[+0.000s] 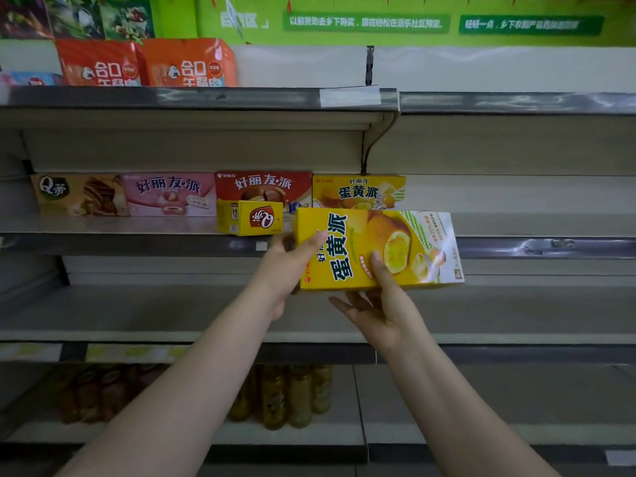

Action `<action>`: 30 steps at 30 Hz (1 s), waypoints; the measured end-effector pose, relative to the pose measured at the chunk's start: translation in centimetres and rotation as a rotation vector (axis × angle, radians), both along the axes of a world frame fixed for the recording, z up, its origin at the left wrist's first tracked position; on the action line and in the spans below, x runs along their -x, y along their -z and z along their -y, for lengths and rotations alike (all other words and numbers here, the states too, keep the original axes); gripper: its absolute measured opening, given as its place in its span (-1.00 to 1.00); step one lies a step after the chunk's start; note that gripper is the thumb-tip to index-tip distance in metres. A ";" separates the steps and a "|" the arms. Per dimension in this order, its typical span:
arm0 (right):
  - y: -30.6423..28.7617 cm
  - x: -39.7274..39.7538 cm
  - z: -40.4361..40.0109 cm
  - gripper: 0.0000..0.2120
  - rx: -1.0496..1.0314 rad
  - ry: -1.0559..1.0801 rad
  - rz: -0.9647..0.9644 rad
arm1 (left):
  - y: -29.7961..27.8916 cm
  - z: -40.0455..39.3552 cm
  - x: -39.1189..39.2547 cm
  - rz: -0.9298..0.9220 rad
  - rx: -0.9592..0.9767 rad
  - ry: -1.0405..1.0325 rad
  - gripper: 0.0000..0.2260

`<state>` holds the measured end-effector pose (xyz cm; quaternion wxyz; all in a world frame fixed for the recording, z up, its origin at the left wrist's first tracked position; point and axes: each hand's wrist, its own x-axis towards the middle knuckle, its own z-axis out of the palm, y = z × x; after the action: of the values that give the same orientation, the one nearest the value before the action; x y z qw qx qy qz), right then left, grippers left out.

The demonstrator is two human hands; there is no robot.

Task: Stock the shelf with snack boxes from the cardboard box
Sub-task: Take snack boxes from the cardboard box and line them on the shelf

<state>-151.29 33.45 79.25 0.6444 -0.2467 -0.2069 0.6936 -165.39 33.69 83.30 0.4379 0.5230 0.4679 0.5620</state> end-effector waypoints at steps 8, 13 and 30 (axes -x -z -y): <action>1.2 -5.7 1.2 -0.33 0.060 -0.172 0.227 | 1.8 1.5 2.9 0.138 -0.143 0.022 -0.46; -0.5 -9.7 0.9 -0.17 0.110 -0.202 0.293 | 1.2 0.9 6.0 0.079 -0.175 0.113 -0.01; -2.7 -11.1 0.6 -0.35 -0.366 -0.042 0.488 | 0.6 1.4 6.9 0.274 -0.138 0.233 -0.61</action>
<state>-140.21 32.84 81.93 0.5948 -0.2815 -0.4821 0.5784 -172.24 32.26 82.66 0.5226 0.5208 0.3006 0.6043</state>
